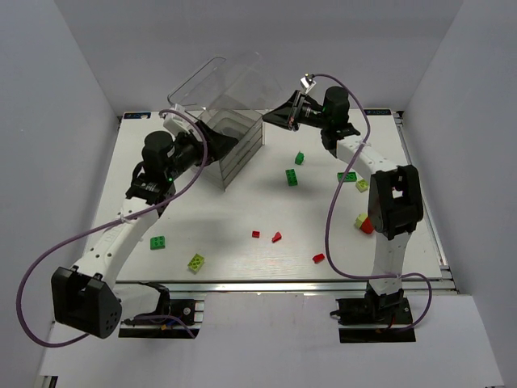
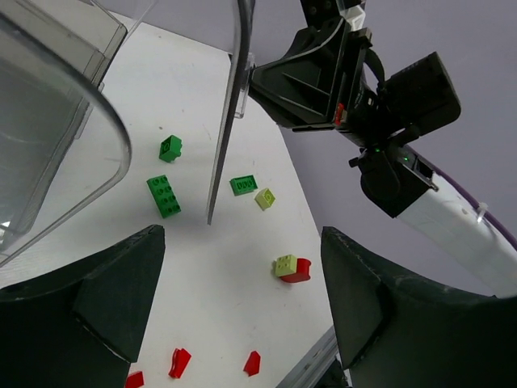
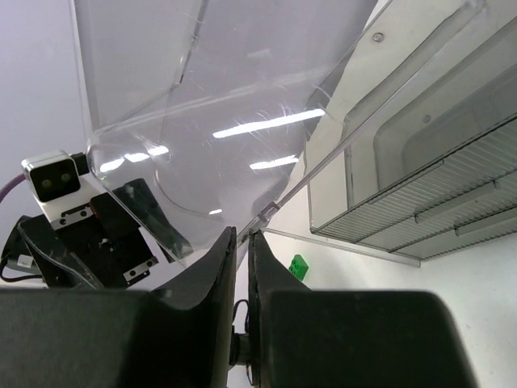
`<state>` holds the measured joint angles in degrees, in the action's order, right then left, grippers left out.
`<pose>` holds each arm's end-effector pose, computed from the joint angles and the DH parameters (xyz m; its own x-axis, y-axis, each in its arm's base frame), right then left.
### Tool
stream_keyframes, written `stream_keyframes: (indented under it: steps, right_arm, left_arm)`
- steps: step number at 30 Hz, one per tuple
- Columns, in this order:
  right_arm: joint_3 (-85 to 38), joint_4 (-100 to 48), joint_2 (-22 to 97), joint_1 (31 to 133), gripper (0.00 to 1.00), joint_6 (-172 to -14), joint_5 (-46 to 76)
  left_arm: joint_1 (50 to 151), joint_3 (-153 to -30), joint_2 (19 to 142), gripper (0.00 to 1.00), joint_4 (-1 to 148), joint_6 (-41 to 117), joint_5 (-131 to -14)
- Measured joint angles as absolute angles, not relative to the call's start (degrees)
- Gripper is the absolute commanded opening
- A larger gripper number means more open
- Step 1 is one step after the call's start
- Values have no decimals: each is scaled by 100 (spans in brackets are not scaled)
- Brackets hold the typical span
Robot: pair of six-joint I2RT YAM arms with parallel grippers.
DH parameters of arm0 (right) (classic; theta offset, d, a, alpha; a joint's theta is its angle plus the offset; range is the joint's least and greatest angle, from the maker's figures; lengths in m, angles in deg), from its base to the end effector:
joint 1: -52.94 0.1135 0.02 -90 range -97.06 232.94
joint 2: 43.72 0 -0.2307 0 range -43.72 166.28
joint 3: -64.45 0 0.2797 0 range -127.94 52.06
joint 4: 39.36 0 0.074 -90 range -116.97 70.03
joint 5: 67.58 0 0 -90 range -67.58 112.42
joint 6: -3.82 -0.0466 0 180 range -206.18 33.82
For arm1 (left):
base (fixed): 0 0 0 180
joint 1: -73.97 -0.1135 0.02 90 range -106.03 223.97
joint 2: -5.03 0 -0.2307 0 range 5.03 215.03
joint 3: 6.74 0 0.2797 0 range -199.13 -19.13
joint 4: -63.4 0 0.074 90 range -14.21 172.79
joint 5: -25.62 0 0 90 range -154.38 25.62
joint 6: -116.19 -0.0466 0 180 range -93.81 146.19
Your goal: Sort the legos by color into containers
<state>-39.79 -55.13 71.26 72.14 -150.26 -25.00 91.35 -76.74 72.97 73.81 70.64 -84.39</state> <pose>0.4584 0.1960 0.2797 -0.7870 0.3704 -0.4935 -0.4745 0.1479 0.8677 0.3096 -0.1136 0.3203 -0.5217 -0.5262 -0.6715 0.3340 0.5983 -0.7283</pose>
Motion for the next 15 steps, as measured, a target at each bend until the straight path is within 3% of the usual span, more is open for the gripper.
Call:
stream_keyframes:
  steps: [8,14,15]
  right_arm:
    - [-4161,-5314,7087,7214,0,-15030,-2576]
    - [-4161,-5229,7004,7220,0,-15035,-2576]
    - [-4161,-5227,6986,7220,0,-15035,-2578]
  left_arm:
    - [9336,-7827,7614,87,7363,6950,-8192]
    - [9413,-8117,8064,74,7095,6985,-8165]
    - [9422,-8172,8138,68,7036,7001,-8170]
